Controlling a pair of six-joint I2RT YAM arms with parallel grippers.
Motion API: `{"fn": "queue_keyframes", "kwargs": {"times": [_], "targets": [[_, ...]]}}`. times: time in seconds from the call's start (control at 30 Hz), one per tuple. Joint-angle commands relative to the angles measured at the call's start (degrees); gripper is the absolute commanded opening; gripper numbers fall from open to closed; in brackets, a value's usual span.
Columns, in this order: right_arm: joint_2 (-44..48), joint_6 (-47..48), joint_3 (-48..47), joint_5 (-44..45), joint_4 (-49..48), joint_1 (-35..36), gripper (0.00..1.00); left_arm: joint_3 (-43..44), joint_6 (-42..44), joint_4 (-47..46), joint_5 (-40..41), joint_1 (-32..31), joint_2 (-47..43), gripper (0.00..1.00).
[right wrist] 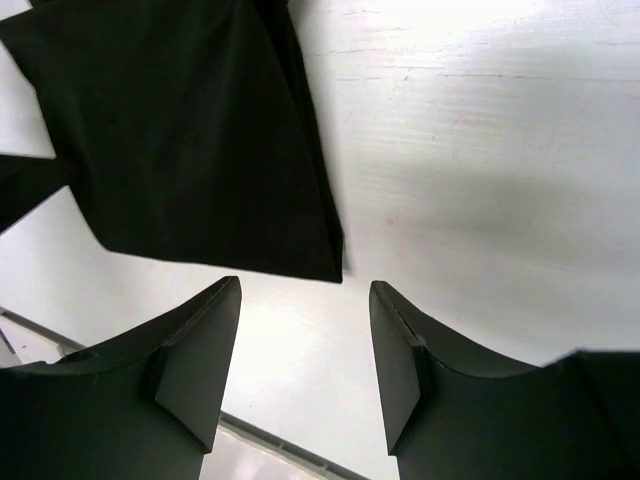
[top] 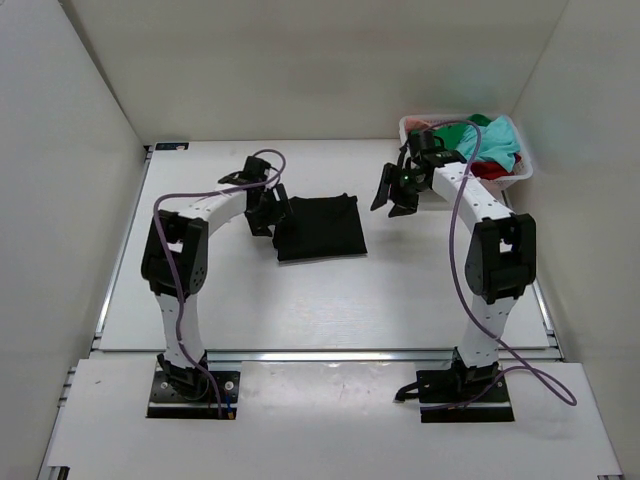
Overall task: Fold and stack the t-shirts
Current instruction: Put the neatly folded tshirt into the corner of the board with the left arm
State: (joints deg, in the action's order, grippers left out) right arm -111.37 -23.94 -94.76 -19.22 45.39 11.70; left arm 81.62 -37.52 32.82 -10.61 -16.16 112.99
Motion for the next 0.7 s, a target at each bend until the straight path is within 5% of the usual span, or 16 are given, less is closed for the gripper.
{"fn": "queue_keyframes", "kwargs": {"times": [0.0,0.1,0.17,0.23,0.33,0.5,0.67], "targets": [[5.63,-0.05,1.15,-1.08,-3.29,-0.63,0.52,5.80,5.08,4.70,9.97,-2.98,2.58,0.84],[7.22,-0.05,1.51,-1.26,-3.11,-1.42,0.51,16.67,8.85,15.20,18.56,-6.32,9.08,0.77],[7.92,-0.40,0.98,-2.13,-2.94,-2.38,0.51,26.01,12.71,26.62,26.65,-8.96,17.14,0.48],[8.36,-0.49,0.11,-3.01,-2.58,-3.00,0.51,36.02,14.75,32.97,30.63,-8.80,22.68,0.29],[9.32,-1.01,-0.78,-4.07,-2.49,-3.53,0.51,39.49,15.55,36.88,30.82,-6.09,27.10,0.00],[10.38,-1.02,-3.59,-5.65,-0.66,-3.88,0.50,42.29,16.50,36.70,35.64,2.00,28.25,0.00],[12.32,-2.42,-3.59,-5.21,1.02,-0.90,0.48,58.35,20.55,37.58,39.34,10.79,34.83,0.00]]}}
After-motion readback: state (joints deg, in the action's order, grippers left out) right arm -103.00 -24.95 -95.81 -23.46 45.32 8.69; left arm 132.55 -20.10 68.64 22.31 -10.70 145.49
